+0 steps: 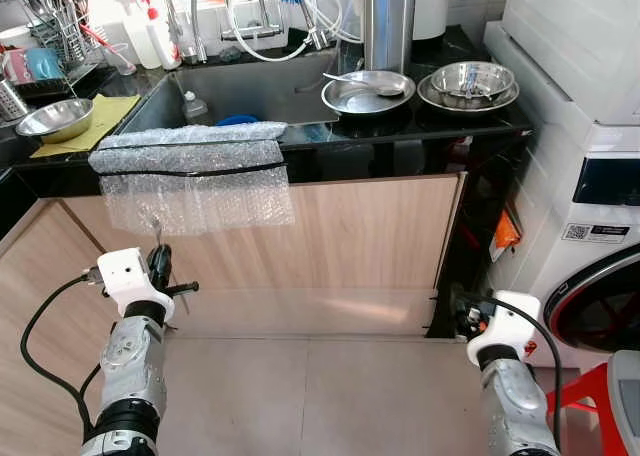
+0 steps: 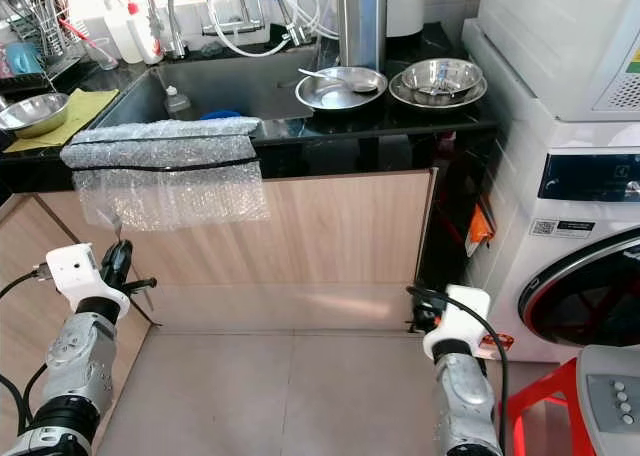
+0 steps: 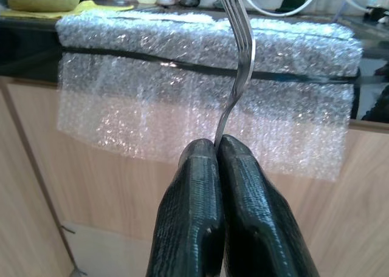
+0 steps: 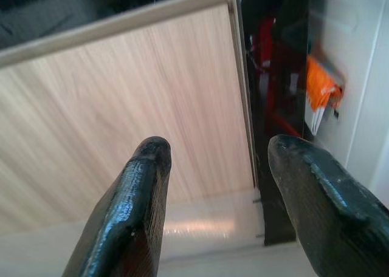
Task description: Kitchen organization
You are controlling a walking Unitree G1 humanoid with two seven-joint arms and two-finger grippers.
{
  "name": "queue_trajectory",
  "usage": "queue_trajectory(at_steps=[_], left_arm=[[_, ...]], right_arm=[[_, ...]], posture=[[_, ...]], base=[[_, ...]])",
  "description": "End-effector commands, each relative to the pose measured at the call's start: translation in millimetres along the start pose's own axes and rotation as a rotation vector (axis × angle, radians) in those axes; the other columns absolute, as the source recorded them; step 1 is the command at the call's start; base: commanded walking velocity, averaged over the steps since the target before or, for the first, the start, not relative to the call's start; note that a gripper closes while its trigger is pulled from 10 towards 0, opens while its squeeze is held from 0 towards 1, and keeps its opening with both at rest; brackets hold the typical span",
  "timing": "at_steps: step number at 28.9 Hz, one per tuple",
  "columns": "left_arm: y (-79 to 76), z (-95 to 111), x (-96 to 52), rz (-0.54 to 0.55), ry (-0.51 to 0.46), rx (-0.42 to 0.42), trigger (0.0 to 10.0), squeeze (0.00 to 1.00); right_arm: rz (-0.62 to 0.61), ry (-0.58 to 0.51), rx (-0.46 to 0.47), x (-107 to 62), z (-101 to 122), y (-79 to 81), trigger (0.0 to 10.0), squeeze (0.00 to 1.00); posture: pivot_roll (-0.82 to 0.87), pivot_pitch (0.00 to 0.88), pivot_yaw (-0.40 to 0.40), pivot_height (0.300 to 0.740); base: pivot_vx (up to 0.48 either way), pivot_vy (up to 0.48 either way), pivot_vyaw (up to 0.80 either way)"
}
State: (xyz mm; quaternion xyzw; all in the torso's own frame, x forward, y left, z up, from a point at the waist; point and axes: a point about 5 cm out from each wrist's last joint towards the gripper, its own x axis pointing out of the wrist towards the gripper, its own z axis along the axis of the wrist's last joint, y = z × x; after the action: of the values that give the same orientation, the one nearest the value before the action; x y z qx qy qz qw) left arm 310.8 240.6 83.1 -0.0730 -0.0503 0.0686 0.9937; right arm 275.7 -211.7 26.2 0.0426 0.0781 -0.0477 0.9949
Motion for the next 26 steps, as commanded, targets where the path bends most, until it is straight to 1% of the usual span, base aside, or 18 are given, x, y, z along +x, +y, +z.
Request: queue_trajectory(at_steps=[1, 3, 4, 6, 7, 8, 10, 12, 16, 17, 21, 23, 26], left_arm=[[-23.4, 24.4, 7.2, -0.057, -0.114, -0.010, 10.0, 0.00], [-46.9, 40.4, 12.4, -0.104, -0.179, -0.031, 10.0, 0.00], [-54.1, 43.3, 14.3, -0.117, -0.186, -0.044, 10.0, 0.00], [-64.9, 47.8, 16.8, -0.146, -0.193, -0.044, 10.0, 0.00], [-68.0, 50.0, 17.1, -0.156, -0.200, -0.041, 10.0, 0.00], [-71.5, 55.0, 17.9, -0.163, -0.215, -0.048, 10.0, 0.00], [-71.9, 58.6, 17.6, -0.159, -0.220, -0.062, 10.0, 0.00], [-71.7, 62.2, 17.1, -0.156, -0.218, -0.054, 10.0, 0.00], [-70.9, 67.7, 20.7, -0.146, -0.221, -0.046, 10.0, 0.00], [-71.6, 71.2, 21.5, -0.143, -0.228, -0.056, 10.0, 0.00], [-73.3, 76.8, 23.2, -0.136, -0.242, -0.068, 10.0, 0.00], [-73.9, 76.3, 23.4, -0.126, -0.237, -0.086, 10.0, 0.00], [-75.5, 78.0, 23.4, -0.128, -0.240, -0.084, 10.0, 0.00]], right_arm=[[0.054, -0.161, 0.008, 11.8, 43.6, 22.6, 10.0, 0.00], [0.079, -0.270, 0.023, 17.8, 76.7, 39.0, 10.0, 0.00], [0.091, -0.295, 0.021, 20.1, 85.7, 45.5, 10.0, 0.00], [0.125, -0.336, 0.031, 22.1, 100.5, 58.8, 10.0, 0.00], [0.138, -0.347, 0.036, 21.9, 105.6, 63.6, 10.0, 0.00], [0.167, -0.375, 0.017, 21.6, 115.8, 73.6, 10.0, 0.00], [0.191, -0.389, 0.010, 19.5, 121.8, 80.5, 10.0, 0.00], [0.207, -0.390, 0.009, 16.8, 126.6, 86.5, 10.0, 0.00], [0.226, -0.378, 0.014, 16.6, 131.7, 96.0, 10.0, 0.00], [0.234, -0.384, 0.017, 15.9, 136.2, 99.1, 10.0, 0.00], [0.251, -0.395, 0.027, 16.3, 143.8, 104.0, 10.0, 0.00], [0.257, -0.376, 0.006, 17.7, 142.1, 107.5, 10.0, 0.00], [0.262, -0.386, -0.007, 16.7, 144.2, 110.7, 10.0, 0.00]], posture=[[-0.03, 0.017, 0.129, 0.740], [-0.03, 0.009, 0.130, 0.740], [-0.03, 0.009, 0.130, 0.740], [-0.03, 0.003, 0.131, 0.740], [-0.03, 0.003, 0.131, 0.740], [-0.03, 0.000, 0.131, 0.740], [-0.03, 0.000, 0.131, 0.740], [-0.03, 0.000, 0.131, 0.740], [-0.01, 0.000, 0.126, 0.740], [-0.01, 0.000, 0.127, 0.740], [0.00, 0.017, 0.126, 0.740], [0.00, 0.016, 0.126, 0.740], [0.00, 0.022, 0.128, 0.740]], base=[[0.000, 0.000, 0.00], [0.000, 0.000, 0.00], [0.000, 0.000, 0.00], [0.000, 0.000, 0.00], [0.000, 0.000, 0.00], [0.000, 0.000, 0.00], [0.000, 0.000, 0.00], [0.000, 0.000, 0.00], [0.000, 0.000, 0.00], [0.000, 0.000, 0.00], [0.000, 0.000, 0.00], [0.000, 0.000, 0.00], [0.254, 0.000, 0.14]])
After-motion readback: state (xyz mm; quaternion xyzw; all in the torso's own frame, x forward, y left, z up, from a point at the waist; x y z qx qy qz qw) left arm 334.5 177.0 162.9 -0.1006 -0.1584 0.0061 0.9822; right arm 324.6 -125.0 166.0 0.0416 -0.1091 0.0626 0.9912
